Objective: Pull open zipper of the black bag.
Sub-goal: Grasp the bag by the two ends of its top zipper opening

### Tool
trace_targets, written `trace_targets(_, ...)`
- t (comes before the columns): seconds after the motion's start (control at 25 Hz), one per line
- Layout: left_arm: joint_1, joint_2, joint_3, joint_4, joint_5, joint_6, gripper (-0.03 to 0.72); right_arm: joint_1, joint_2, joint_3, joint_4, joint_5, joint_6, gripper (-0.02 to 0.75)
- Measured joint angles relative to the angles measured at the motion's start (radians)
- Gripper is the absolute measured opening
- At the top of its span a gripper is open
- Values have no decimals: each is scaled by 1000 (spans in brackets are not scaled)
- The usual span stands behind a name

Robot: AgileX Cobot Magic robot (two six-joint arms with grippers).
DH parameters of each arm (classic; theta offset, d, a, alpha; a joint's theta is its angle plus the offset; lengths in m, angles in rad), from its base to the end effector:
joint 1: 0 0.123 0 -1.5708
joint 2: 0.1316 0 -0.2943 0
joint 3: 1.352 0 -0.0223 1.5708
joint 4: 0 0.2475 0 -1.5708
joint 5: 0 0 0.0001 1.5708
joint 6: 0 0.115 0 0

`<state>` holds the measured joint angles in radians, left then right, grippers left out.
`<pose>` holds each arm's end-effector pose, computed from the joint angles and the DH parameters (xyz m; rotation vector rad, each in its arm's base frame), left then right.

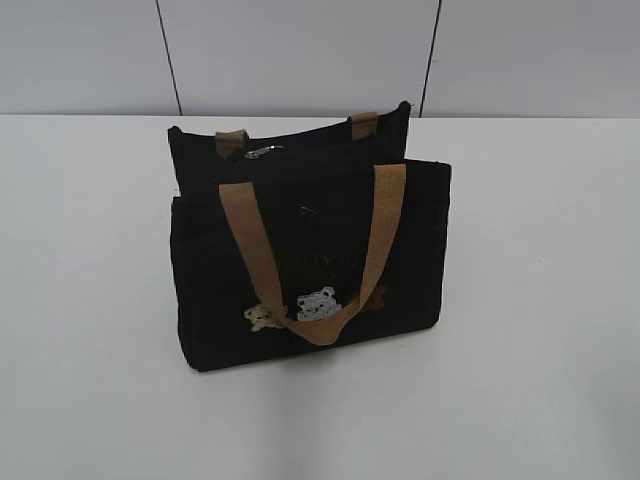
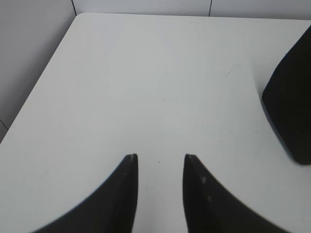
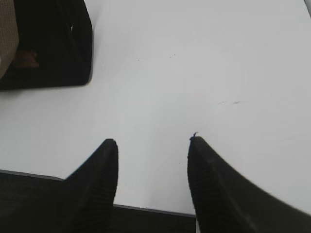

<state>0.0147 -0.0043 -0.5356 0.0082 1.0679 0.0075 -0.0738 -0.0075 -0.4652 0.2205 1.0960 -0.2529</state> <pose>-0.0006 0.0008 0.2745 -0.0078 2.0116 0.0239 0.0050 0.0221 0.2530 -0.1979 2.0771 0.0689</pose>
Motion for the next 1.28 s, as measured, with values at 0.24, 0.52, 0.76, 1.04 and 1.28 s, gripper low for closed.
trace_targets(0.24,0,0,0,0,0,0,239,0,0,0,0,0,0,358)
trace_targets(0.52,0,0,0,0,0,0,239,0,0,0,0,0,0,358)
trace_targets(0.76,0,0,0,0,0,0,238,0,0,0,0,0,0,358)
trace_targets(1.04,0,0,0,0,0,0,238,0,0,0,0,0,0,358)
trace_targets(1.28,0,0,0,0,0,0,238,0,0,0,1,0,0,358)
